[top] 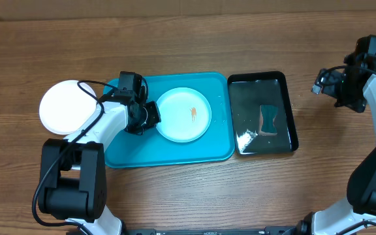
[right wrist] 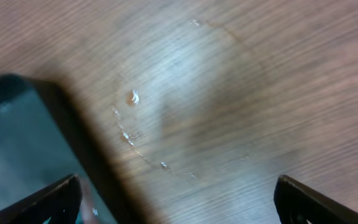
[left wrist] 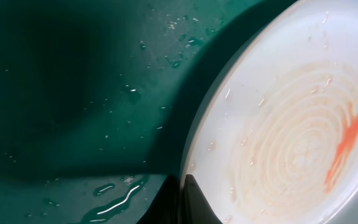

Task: Clean dirty plates on tray and stack at the side
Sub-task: 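Reach the right gripper into the black water tray to the sponge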

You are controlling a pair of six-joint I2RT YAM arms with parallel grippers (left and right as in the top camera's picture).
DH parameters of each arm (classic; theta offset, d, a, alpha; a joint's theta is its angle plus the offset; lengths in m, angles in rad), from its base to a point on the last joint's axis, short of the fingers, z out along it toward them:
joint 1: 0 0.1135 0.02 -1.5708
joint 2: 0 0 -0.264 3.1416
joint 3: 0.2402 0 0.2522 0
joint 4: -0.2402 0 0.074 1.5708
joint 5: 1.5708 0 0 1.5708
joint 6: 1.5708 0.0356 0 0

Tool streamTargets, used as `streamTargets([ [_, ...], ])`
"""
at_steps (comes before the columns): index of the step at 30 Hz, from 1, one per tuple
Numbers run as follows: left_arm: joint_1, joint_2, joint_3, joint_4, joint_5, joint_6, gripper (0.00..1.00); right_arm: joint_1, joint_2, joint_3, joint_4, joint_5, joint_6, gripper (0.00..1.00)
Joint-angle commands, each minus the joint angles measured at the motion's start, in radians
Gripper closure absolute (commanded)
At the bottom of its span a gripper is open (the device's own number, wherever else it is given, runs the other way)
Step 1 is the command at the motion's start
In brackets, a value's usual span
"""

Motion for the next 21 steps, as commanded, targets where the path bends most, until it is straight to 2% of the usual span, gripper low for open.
streamTargets([
  [1, -0.008, 0.004, 0.028, -0.004, 0.056, 0.027, 0.94, 0.001, -0.007, 0.013, 0.013, -0.099, 0.001, 0.00],
  [6, -0.008, 0.003, 0.048, -0.026, 0.060, 0.069, 0.78, 0.001, -0.007, 0.013, -0.067, -0.259, -0.007, 0.00],
  [8, -0.007, 0.003, 0.049, -0.026, 0.060, 0.072, 0.78, 0.001, -0.008, 0.014, -0.101, -0.312, -0.016, 0.00],
  [11, -0.008, 0.003, 0.050, -0.029, 0.058, 0.079, 0.80, 0.000, -0.011, 0.020, -0.136, -0.407, -0.155, 0.00],
  [15, -0.006, 0.004, 0.050, -0.031, 0.025, 0.086, 0.79, 0.003, -0.011, 0.097, -0.218, -0.447, -0.160, 0.32],
  [17, -0.006, 0.004, 0.049, -0.036, -0.002, 0.086, 0.78, 0.019, -0.011, 0.156, -0.264, -0.438, -0.161, 0.35],
  [21, -0.007, 0.004, 0.049, -0.036, -0.008, 0.086, 0.79, 0.086, -0.011, 0.244, -0.344, -0.353, -0.160, 0.34],
])
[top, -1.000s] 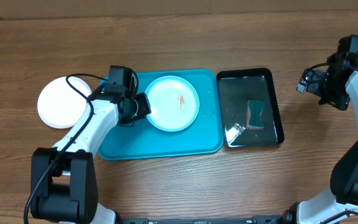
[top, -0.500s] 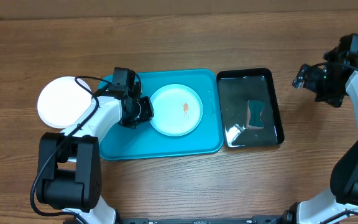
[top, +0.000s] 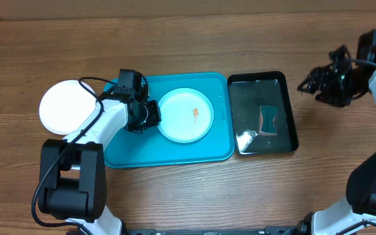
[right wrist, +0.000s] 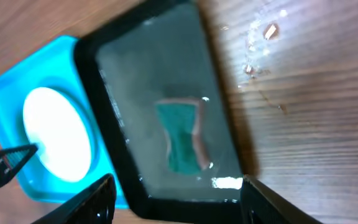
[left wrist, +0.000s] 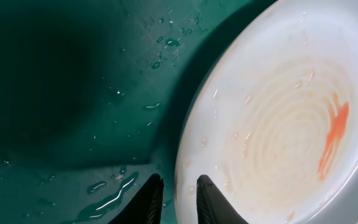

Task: Clean dirty plates on tray and stack at the side
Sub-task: 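Reach the right gripper into the black water tray to the sponge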

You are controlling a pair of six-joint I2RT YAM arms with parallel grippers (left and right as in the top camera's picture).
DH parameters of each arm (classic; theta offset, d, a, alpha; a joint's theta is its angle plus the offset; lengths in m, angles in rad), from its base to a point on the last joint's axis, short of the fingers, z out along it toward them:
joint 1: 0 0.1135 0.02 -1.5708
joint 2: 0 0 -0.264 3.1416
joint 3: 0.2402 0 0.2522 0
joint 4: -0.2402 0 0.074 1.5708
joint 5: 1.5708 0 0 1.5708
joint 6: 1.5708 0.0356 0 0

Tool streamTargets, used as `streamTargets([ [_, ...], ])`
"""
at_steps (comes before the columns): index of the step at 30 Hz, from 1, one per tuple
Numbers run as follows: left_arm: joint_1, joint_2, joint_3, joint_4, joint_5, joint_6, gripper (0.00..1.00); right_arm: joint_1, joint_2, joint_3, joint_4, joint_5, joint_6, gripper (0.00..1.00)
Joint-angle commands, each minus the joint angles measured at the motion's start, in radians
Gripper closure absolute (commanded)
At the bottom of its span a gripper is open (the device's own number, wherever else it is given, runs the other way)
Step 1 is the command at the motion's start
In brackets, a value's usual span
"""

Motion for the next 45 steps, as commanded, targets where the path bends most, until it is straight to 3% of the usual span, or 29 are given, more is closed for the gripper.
streamTargets([
  [1, -0.007, 0.004, 0.021, -0.002, -0.021, 0.029, 0.79, 0.079, -0.011, 0.066, -0.027, 0.052, -0.022, 0.34],
  [11, -0.007, 0.007, 0.020, -0.001, -0.021, 0.029, 0.82, 0.303, -0.009, -0.040, -0.021, 0.350, 0.133, 0.21],
  [20, -0.007, 0.006, 0.020, 0.005, -0.008, 0.025, 0.82, 0.377, -0.009, -0.280, 0.168, 0.414, 0.184, 0.31],
  [22, -0.007, 0.006, 0.020, 0.006, -0.005, 0.025, 0.82, 0.377, -0.009, -0.332, 0.230, 0.414, 0.184, 0.38],
  [29, -0.007, 0.006, 0.020, 0.007, -0.005, 0.025, 0.82, 0.377, -0.009, -0.457, 0.421, 0.409, 0.179, 0.33],
  [42, -0.007, 0.006, 0.020, 0.010, -0.002, 0.025, 0.82, 0.376, -0.009, -0.564, 0.591, 0.398, 0.176, 0.33],
  [45, -0.007, 0.006, 0.020, 0.010, -0.002, 0.025, 0.82, 0.376, -0.009, -0.576, 0.614, 0.398, 0.176, 0.42],
])
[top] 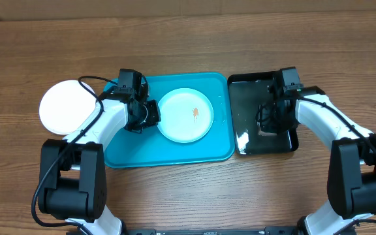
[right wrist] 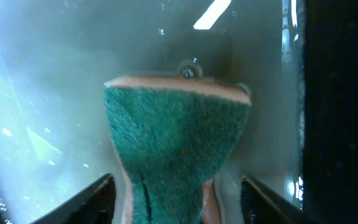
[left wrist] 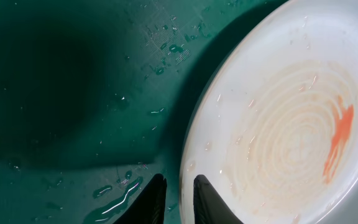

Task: Clean dirty plates on tray and stack at the side
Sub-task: 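Reach the right gripper into the black water tray to the sponge, then grasp the green sponge with the right gripper and dip it in water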

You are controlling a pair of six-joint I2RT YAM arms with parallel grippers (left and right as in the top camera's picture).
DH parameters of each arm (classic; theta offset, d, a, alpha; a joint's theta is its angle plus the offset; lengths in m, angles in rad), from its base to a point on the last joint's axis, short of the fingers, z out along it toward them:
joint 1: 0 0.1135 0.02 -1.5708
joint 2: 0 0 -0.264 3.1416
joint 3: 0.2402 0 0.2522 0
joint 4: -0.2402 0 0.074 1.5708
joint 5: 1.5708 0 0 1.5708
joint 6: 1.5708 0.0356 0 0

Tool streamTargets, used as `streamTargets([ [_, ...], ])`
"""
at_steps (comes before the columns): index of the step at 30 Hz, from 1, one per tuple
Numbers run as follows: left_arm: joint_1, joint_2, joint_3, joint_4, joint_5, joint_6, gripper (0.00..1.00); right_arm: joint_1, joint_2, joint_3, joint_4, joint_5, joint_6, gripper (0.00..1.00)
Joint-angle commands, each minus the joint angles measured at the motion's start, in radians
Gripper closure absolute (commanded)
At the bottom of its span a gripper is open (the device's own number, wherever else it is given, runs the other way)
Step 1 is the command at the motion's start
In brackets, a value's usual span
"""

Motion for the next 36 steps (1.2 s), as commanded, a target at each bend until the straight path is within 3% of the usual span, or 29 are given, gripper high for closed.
streamTargets([
  [1, -0.007, 0.006, 0.019, 0.003, 0.012, 0.011, 0.82, 0.000, -0.008, -0.009, 0.016, -0.002, 0.007, 0.47],
  [3, -0.007, 0.006, 0.019, 0.003, 0.012, 0.011, 0.81, 0.000, -0.008, -0.005, 0.018, -0.002, 0.007, 0.53],
  [8, -0.005, 0.006, 0.020, 0.005, 0.008, 0.011, 0.74, 0.000, -0.008, 0.005, 0.018, -0.002, 0.007, 0.53],
  [19, -0.005, 0.006, 0.022, 0.016, 0.008, 0.011, 0.84, 0.000, -0.009, 0.042, -0.014, -0.002, 0.007, 0.48],
  [25, -0.005, 0.006, 0.021, -0.001, -0.040, 0.011, 0.77, 0.000, -0.008, 0.044, -0.046, -0.002, 0.007, 0.48],
  [36, -0.024, 0.007, 0.011, 0.011, -0.052, 0.011, 0.84, 0.000, -0.008, 0.042, -0.053, -0.002, 0.007, 0.51],
])
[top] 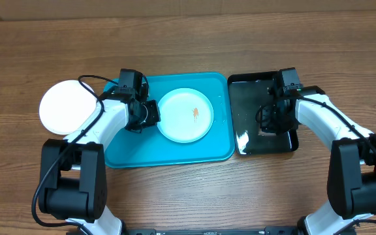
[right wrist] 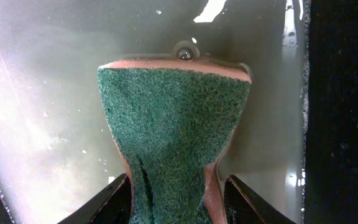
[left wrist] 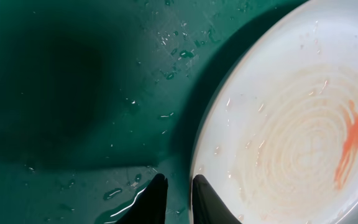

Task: Clean dirty plates on tray and stack at the side
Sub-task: 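Grasp the green sponge with the right gripper and dip it in water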

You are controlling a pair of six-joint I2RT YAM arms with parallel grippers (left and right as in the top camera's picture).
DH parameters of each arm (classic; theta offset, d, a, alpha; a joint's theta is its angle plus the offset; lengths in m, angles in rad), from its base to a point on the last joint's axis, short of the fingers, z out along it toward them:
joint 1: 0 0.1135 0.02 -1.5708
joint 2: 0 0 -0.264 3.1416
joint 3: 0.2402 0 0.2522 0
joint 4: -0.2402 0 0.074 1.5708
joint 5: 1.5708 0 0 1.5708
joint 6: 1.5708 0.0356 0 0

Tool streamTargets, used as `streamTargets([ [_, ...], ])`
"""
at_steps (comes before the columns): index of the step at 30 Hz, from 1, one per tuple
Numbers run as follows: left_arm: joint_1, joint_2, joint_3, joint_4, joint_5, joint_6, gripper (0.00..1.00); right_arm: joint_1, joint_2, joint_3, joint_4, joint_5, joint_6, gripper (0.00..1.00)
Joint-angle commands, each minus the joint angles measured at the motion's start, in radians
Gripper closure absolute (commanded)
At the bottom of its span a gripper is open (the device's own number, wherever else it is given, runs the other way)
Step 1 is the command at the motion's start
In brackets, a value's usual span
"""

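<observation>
A white dirty plate (top: 183, 115) with an orange smear (left wrist: 350, 146) lies on the wet blue tray (top: 168, 153). My left gripper (top: 150, 115) is at the plate's left rim. In the left wrist view its gripper (left wrist: 179, 182) is nearly closed, and the rim (left wrist: 194, 163) runs into the narrow gap. My right gripper (top: 272, 121) is down in the black water tray (top: 256, 76). There its gripper (right wrist: 177, 182) straddles the waist of a green sponge (right wrist: 176, 118). The left finger touches the sponge and a sliver of gap shows on the right.
A clean white plate (top: 64, 106) sits on the wooden table left of the blue tray. Water drops and a small puddle (left wrist: 120, 193) lie on the tray beside the dirty plate. The black tray's raised wall (right wrist: 340, 112) stands close on the sponge's right.
My right gripper's fingers have drawn in closer to the sponge's sides, and the sponge looks slightly larger in its wrist view. The left gripper and the plate are barely shifted.
At first my right gripper was wide open over bare table right of the black tray, and the left was at the plate's rim. Then the right arm was nearer the black tray. Later it straddled the sponge in the water, and now its fingers are narrower around it.
</observation>
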Motion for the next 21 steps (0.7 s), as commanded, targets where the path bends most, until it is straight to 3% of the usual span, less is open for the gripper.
streamTargets([
  [1, -0.016, 0.006, 0.010, 0.010, -0.015, 0.008, 0.83, 0.000, -0.008, 0.025, 0.001, 0.002, 0.004, 0.51],
  [21, -0.043, 0.007, -0.003, 0.030, -0.089, -0.005, 0.85, 0.000, -0.008, 0.025, 0.001, 0.003, 0.004, 0.51],
])
